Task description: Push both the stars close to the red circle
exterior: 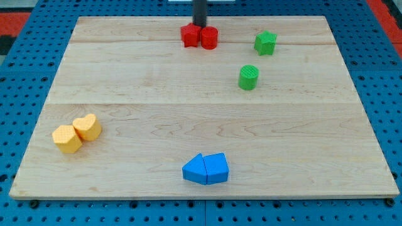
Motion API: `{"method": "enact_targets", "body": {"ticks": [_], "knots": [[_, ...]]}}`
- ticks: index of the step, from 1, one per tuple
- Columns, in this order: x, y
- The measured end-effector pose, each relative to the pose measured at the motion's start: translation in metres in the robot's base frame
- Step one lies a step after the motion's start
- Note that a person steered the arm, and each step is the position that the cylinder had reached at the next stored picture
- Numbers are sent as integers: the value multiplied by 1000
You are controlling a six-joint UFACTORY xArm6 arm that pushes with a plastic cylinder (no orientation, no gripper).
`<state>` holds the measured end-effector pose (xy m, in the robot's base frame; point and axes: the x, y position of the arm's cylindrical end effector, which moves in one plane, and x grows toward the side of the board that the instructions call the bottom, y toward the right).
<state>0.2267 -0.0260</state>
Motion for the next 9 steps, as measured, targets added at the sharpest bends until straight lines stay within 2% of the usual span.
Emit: {"method": "enact_targets", "body": {"ticks": [1, 2, 3, 4, 7, 9], "knots": [[-29, -16], [-32, -26], [-20, -72], [-10, -73], [5, 8], [-32, 26]]}}
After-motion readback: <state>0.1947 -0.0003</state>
